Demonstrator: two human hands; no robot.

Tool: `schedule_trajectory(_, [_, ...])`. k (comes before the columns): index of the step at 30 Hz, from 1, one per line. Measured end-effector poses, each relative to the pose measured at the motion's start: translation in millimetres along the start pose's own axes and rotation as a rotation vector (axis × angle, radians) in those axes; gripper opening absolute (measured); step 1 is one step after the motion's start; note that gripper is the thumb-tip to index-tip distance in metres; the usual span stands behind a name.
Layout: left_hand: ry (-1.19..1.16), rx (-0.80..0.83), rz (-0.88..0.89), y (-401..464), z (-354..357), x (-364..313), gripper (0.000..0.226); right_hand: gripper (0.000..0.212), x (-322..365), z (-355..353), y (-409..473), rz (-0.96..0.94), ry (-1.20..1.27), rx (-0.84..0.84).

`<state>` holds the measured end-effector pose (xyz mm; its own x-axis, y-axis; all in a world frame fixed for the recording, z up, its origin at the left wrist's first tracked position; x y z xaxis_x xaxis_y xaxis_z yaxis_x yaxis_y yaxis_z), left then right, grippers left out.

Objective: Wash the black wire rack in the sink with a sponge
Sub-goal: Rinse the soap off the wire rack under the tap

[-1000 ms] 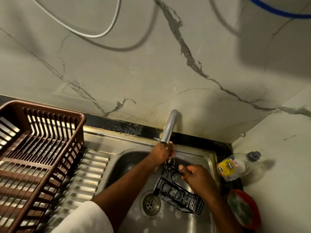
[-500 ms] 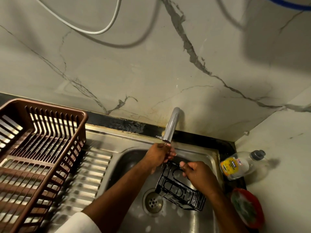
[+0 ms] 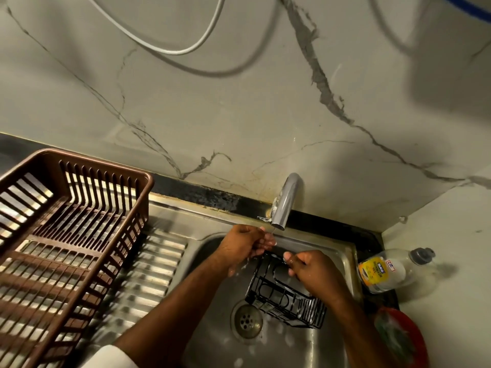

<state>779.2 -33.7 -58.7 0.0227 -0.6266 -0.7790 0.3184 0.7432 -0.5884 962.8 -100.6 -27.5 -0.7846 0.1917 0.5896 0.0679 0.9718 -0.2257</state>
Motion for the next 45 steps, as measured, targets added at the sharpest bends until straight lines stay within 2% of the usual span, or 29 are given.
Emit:
schedule_trajectory(7, [0.005,0.063,0.007,-5.3,-12.3,0.2,0.032,0.049,3.2,6.5,1.0,0.002,-0.011,0.025])
schedule_trajectory(16, [0.071,0.065,0.039,-3.9,-22.8,-2.9,0.031,0.049,9.5,7.1,15.8,0.007,-0.021,0.048])
schedule_trajectory(21, [0.407,0.07,0.216,-6.5,-25.9,-8.6,0.017,0.048,23.2,7.3,28.2,-0.005,-0.047,0.074])
schedule_trajectory(24, [0.554,0.101,0.25,-4.3,-26.5,-11.0,0.021,0.046,29.8,5.8,36.4,0.0,0.003,0.083])
schedule_trajectory(27, [0.535,0.089,0.259,-1.0,-27.0,-12.8,0.03,0.039,34.8,2.5,39.7,-0.02,0.134,0.072])
schedule_trajectory(31, [0.536,0.038,0.305,1.2,-27.4,-14.1,0.033,0.028,30.1,-4.4,38.5,-0.064,0.228,0.073])
schedule_trajectory(35, [0.556,0.043,0.325,3.0,-24.7,-11.2,0.034,0.027,32.5,-10.6,35.6,-0.1,0.118,0.066])
schedule_trajectory(39, [0.472,0.082,0.318,5.2,-18.2,-8.4,0.03,0.025,48.7,0.8,43.3,-0.061,-0.056,0.049])
schedule_trajectory(45, [0.384,0.076,0.284,1.2,-34.2,-12.4,0.03,0.029,53.2,-13.8,42.4,-0.057,-0.093,0.078])
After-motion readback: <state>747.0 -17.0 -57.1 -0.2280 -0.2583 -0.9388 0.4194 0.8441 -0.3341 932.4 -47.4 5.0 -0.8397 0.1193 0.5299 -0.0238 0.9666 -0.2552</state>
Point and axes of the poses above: each hand's wrist, its own y-axis towards the middle knuckle, its own z-axis out of the palm, x = y × z, the point moved 2 cm from there along y, towards the middle knuckle, and after that the axes turned 9 degrees about -z, right-handed, at the moved point
